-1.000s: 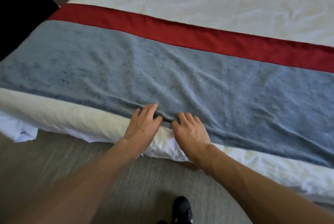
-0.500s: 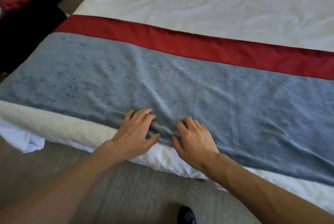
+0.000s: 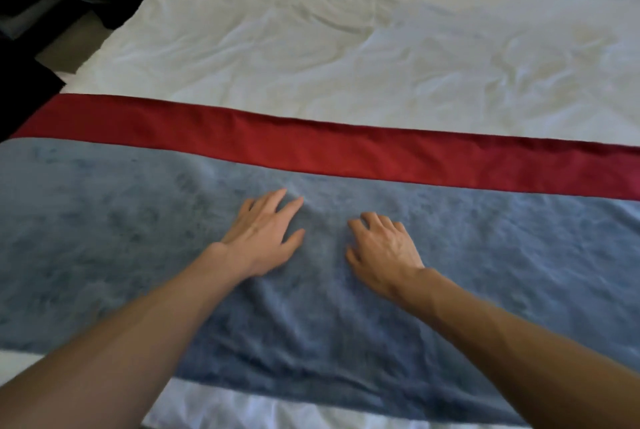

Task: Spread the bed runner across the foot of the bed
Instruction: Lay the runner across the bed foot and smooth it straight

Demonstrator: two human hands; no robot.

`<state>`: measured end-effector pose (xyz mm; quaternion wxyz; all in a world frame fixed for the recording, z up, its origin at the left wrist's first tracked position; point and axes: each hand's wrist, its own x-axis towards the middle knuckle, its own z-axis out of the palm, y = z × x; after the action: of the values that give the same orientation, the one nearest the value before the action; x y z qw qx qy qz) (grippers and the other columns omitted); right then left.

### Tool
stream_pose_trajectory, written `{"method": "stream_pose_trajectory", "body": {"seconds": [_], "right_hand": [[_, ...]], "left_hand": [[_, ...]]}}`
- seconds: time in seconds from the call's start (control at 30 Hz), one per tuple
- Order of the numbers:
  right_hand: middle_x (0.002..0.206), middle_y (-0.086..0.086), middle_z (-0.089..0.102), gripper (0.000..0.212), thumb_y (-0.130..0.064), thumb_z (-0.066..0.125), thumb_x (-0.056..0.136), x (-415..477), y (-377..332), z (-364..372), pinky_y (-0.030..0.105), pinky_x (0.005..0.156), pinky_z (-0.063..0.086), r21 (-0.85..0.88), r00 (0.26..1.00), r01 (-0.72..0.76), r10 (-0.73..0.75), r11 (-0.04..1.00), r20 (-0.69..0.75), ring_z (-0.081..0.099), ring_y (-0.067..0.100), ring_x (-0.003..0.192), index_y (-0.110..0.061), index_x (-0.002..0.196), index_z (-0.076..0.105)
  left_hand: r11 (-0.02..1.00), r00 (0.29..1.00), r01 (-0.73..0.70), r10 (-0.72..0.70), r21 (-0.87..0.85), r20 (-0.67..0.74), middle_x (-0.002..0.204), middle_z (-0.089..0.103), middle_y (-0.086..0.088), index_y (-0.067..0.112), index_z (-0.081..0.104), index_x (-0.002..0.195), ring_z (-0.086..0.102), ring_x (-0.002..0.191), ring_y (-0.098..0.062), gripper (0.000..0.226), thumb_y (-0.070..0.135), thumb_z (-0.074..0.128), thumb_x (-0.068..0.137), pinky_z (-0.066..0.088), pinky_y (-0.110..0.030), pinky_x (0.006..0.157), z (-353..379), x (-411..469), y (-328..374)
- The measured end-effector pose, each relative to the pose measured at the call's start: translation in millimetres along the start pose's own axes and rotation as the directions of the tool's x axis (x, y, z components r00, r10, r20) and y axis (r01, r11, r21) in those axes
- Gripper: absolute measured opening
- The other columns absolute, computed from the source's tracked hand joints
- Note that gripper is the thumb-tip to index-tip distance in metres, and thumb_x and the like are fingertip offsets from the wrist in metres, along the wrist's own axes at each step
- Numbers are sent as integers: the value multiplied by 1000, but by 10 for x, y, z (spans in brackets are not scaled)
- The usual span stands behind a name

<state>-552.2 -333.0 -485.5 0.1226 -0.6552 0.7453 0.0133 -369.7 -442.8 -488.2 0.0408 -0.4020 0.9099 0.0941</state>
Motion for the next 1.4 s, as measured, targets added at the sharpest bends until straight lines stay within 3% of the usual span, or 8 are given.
{"method": "stream_pose_trajectory", "body": {"seconds": [0.3,0.53,0.7,0.87,1.03,1.13,1.27,1.4], "right_hand": [[122,9,49,40,-31,46,87,1138,16,-55,40,93,36,-5,990,-133,133,991,-51,46,31,113,-16,124,48],[131,13,46,35,-27,48,90,1608,174,-41,44,93,36,77,956,-256,264,964,-124,44,34,117,-13,121,52],[147,12,35,46,-20,44,93,2012,436,-128,46,102,29,120,955,-240,256,963,-147,32,31,133,-17,139,39],[108,6,62,23,-24,42,97,2314,639,-191,42,91,30,142,926,-303,327,942,-190,51,28,103,-17,111,60],[88,4,68,25,-22,40,99,2539,787,-227,38,81,24,197,916,-286,328,938,-232,52,28,88,-16,93,63],[92,6,67,22,-21,41,98,2633,789,-212,40,84,28,133,924,-308,330,942,-194,52,29,92,-15,95,61],[122,17,52,28,-13,44,91,2561,559,-47,43,101,30,105,905,-311,329,944,-269,45,35,113,-9,117,55],[159,14,4,67,-47,22,96,2480,247,126,43,118,-2,114,987,-78,93,990,-133,0,28,147,-7,149,14]], "left_hand": [[994,995,-99,98,36,27,154,20,-12,20,25,147,18,141,-26,59,41,39,94,14,-46,115,-40,1100,-653],[991,997,-71,71,109,6,155,16,-14,18,20,148,15,141,-31,54,15,38,97,15,-48,114,-61,1659,-862],[989,992,-28,45,147,-115,144,36,-10,16,29,144,32,131,-28,59,9,51,89,23,-45,108,-69,2008,-921],[990,987,63,-43,127,-152,108,59,-3,17,59,107,51,104,-27,23,28,41,100,29,-42,93,-116,2297,-983],[992,961,120,-106,41,-256,74,56,3,21,53,77,50,82,-23,22,9,47,94,23,-36,76,-99,2479,-987],[991,956,137,-132,1,-262,91,61,0,18,56,98,51,90,-24,11,24,47,97,27,-39,83,-48,2539,-977],[982,949,174,-149,67,-277,137,40,-18,11,42,134,37,126,-35,46,34,44,94,16,-54,108,109,2413,-986],[969,967,234,-222,83,-128,158,-7,-14,21,-2,149,-7,144,-34,73,59,14,89,-11,-61,108,248,2243,-1054]]}}
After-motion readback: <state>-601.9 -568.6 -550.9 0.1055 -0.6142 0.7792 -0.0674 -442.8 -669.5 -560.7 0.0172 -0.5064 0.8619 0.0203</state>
